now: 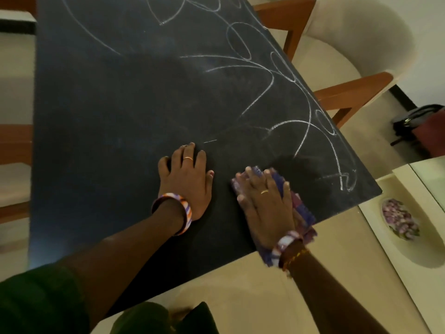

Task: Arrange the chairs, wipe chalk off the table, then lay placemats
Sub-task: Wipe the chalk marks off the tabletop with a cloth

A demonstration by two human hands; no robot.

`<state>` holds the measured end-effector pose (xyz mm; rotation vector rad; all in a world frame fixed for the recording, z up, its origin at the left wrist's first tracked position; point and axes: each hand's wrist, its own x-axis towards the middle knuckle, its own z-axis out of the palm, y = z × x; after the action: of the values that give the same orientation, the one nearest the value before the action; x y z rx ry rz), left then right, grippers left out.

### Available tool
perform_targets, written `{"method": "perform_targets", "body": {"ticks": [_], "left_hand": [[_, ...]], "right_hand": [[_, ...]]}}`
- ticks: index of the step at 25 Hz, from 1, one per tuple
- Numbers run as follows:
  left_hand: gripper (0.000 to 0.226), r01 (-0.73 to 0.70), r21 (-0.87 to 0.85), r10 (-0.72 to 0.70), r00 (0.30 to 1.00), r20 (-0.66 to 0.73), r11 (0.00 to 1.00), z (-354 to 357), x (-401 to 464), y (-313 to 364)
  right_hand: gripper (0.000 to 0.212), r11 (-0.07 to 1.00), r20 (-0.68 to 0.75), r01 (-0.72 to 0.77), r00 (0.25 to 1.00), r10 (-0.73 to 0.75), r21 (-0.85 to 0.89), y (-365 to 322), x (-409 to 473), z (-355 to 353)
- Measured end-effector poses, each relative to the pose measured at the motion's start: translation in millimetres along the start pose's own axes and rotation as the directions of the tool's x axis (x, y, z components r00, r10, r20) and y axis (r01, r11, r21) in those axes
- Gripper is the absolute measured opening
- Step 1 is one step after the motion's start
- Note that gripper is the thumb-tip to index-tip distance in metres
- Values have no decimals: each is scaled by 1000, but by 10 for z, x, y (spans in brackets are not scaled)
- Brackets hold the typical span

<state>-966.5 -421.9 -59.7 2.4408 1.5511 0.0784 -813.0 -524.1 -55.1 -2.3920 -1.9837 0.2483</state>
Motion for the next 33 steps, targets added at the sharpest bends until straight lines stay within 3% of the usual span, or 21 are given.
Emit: {"method": "perform_targets", "body": {"ticks": [4,5,8,11,14,17,19,21,24,27,30,33], "left_hand": [[56,12,-8,-12,1000,4,1000,20,7,-13],[56,17,-8,-17,1000,4,1000,23,5,-6],[55,21,-22,-21,1000,8,1000,9,-5,-11],[55,21,-27,-21,1000,17,999,-14,-19,0],[56,20,-23,-19,999,26,1000,-18,-14,5],[55,21,-31,-21,1000,15,999,-9,-12,-4],[55,25,-36,-24,1000,17,999,5,-6,-2],[55,18,-32,-17,1000,16,999,16,8,-2],[55,19,-31,-18,1000,23,999,-1,-3,-6],[55,11,-23,-10,1000,29,1000,-24,-20,-1],[56,-1,-28,2,999,35,1000,-16,-14,1],[56,-3,-22,3,1000,30,1000,3,-7,-2]], "right_hand": [[47,932,-43,-320,942,332,168,381,1296,-143],[47,922,-39,-337,936,350,190,314,1529,-147],[47,991,-38,-74,996,79,116,-193,1492,-79],[47,991,-37,125,992,-123,40,-283,758,-49],[47,1000,-74,8,997,-8,5,175,628,-74],[47,973,-75,-207,974,215,97,398,1356,-109],[47,958,-60,-251,963,261,141,272,1823,-113],[47,979,-59,-160,984,168,123,55,1958,-94],[46,994,-67,66,996,-61,87,-197,1421,-53],[52,997,-27,63,998,-61,52,-97,476,2],[55,994,-91,-103,990,106,40,350,-195,92],[52,854,-137,-490,847,514,177,724,-106,28]]}}
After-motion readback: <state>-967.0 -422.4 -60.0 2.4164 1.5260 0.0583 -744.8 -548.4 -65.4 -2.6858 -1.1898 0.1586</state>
